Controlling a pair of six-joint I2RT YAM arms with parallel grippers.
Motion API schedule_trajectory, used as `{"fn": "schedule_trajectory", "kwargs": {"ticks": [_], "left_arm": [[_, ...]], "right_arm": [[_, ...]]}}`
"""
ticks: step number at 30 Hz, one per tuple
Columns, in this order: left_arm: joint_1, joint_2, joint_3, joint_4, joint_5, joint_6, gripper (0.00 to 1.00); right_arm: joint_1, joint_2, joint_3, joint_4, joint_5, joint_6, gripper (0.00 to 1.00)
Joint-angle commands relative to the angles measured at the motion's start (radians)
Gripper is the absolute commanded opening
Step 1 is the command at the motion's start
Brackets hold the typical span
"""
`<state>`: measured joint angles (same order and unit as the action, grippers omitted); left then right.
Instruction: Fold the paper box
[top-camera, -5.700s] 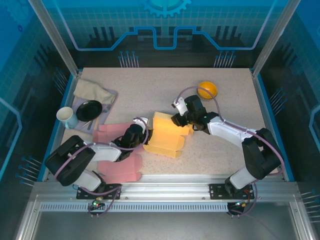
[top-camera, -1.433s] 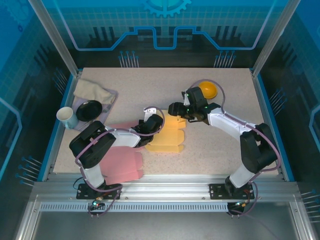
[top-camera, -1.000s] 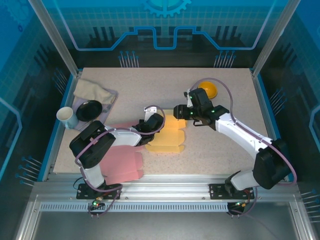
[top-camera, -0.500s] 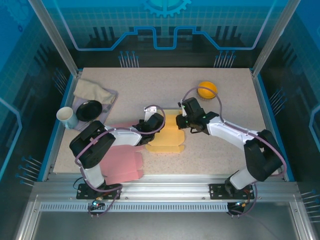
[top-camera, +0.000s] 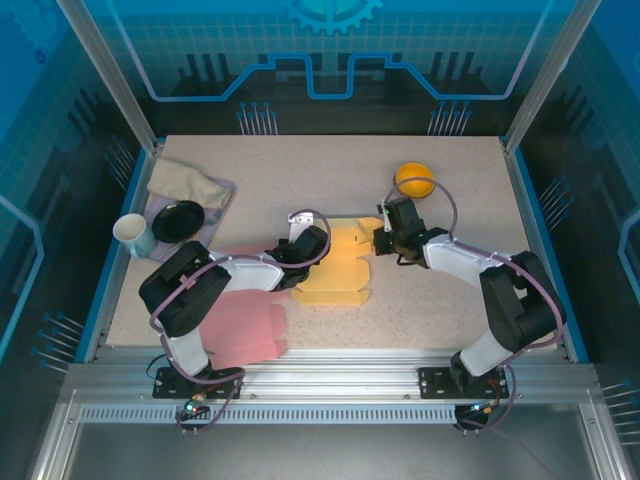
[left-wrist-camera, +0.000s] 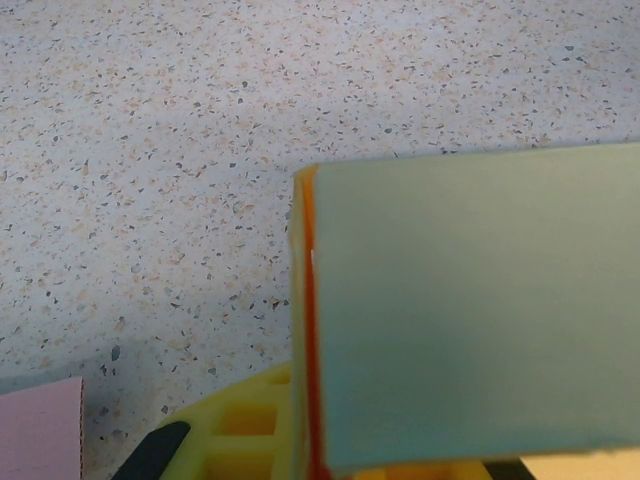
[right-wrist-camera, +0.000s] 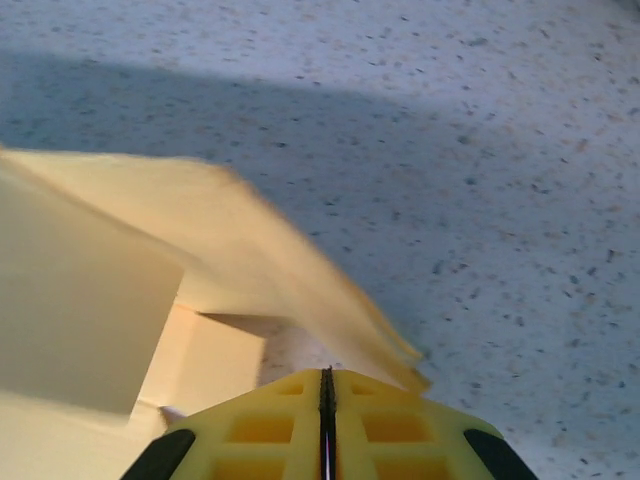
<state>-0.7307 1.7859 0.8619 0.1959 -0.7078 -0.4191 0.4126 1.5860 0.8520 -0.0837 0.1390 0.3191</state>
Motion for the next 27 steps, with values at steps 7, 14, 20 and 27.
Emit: {"fn": "schedule_trajectory", "kwargs": {"ticks": [7, 14, 20, 27], "left_arm": [[-0.007, 0.021, 0.029, -0.067, -0.014, -0.003, 0.0], [-0.007, 0.025, 0.043, -0.085, -0.01, -0.01, 0.0], [-0.008, 0.033, 0.056, -0.102, -0.012, -0.02, 0.0], [-0.007, 0.033, 0.057, -0.1, -0.01, -0.028, 0.0]], "right_arm": [[-0.026, 0.135, 0.058, 0.043, -0.08, 0.019, 0.1], [-0.03, 0.147, 0.033, 0.121, -0.195, 0.069, 0.1], [-0.02, 0.094, -0.002, 0.155, -0.27, 0.12, 0.11], [0.012, 0.136, 0.021, 0.133, -0.256, 0.129, 0.1]]}}
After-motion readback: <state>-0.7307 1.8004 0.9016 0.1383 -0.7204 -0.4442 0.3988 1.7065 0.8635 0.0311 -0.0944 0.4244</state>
